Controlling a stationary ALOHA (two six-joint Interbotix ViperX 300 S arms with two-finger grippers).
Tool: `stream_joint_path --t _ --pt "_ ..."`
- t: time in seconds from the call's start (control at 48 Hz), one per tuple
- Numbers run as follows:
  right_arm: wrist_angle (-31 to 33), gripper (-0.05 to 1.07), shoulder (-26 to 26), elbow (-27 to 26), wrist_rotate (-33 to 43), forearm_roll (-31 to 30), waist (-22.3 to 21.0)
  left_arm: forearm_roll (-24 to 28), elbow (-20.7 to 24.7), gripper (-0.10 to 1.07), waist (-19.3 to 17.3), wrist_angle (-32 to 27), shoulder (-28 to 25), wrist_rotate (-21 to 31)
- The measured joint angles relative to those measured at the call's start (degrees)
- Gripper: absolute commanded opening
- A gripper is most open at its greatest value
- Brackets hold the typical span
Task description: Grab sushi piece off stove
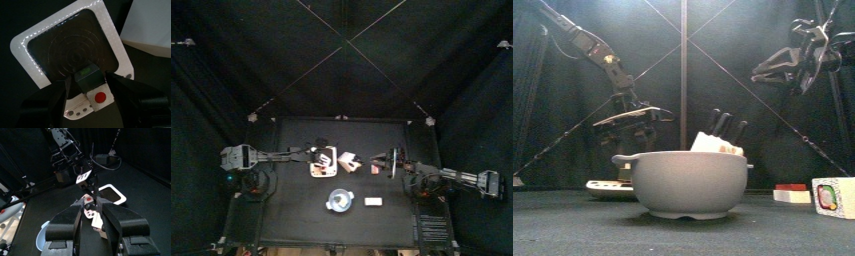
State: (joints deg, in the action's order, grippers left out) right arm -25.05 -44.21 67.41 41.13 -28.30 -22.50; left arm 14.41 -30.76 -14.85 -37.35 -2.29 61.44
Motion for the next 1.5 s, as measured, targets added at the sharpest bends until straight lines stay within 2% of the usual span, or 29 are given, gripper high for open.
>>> stream_joint_path --t 0.375,0.771,1.083,1.5 --pt "0.0 0.68 0.0 0.0 0.0 0.09 0.0 -0.09 0.0 0.88 -0.62 0.0 -0.53 0.0" --pt "0.0 0.68 0.0 0.0 0.0 0.09 0.0 -0.88 0.0 0.74 -0.79 -0.09 -0.53 -0.09" --pt "0.0 0.68 -0.09 0.0 0.0 0.09 0.0 -0.35 0.0 0.73 -0.79 -0.44 -0.18 -0.44" --pt "0.0 0.68 -0.09 0.09 0.0 0.0 -0.09 1.76 0.0 0.73 -0.88 -0.35 2.99 -0.44"
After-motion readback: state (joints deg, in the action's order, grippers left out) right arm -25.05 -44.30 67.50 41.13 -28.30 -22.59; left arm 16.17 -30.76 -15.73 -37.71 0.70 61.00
